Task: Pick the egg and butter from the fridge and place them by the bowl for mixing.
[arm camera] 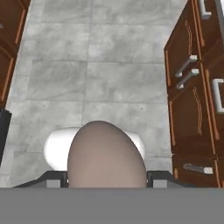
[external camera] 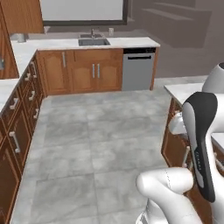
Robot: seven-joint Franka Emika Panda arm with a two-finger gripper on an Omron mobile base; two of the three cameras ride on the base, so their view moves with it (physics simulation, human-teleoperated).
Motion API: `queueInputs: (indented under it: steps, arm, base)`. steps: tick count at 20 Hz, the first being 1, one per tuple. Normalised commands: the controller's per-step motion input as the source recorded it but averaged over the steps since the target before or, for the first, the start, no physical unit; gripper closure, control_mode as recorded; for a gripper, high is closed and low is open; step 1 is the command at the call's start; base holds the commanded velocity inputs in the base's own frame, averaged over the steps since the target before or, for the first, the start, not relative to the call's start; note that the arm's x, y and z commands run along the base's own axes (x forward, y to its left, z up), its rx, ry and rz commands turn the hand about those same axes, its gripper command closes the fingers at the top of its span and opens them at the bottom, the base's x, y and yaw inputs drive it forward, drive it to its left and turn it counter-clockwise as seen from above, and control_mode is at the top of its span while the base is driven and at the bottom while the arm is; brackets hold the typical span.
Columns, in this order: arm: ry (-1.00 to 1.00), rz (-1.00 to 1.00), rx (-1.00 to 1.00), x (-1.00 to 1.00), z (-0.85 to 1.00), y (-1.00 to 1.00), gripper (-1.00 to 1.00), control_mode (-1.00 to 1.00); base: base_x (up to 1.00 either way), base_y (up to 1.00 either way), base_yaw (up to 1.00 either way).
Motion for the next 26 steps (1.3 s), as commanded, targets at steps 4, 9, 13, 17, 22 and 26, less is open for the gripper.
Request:
queueInputs:
  steps: [4, 9, 13, 17, 22, 26]
  arm:
    - [0.0, 0.0, 0.0, 0.0, 0.0, 0.0, 1.0, 1.0]
    - [0.0, 0.0, 0.0, 0.0, 0.0, 0.0, 1.0, 1.0]
    - [0.0, 0.0, 0.0, 0.0, 0.0, 0.0, 1.0, 1.0]
    - [0.0, 0.0, 0.0, 0.0, 0.0, 0.0, 1.0, 1.0]
    - [0.0, 0.0, 0.0, 0.0, 0.0, 0.0, 1.0, 1.0]
    - [0.0, 0.0, 0.0, 0.0, 0.0, 0.0, 1.0, 1.0]
  base:
    - [1.0, 0.64, 0.12]
    - [1.0, 0.27, 0.12]
    - [1.0, -0.18, 0.11]
    - [1.0, -0.06, 0.34]
    - [1.0, -0.01, 0.63]
    - [0.95, -0.02, 0.79]
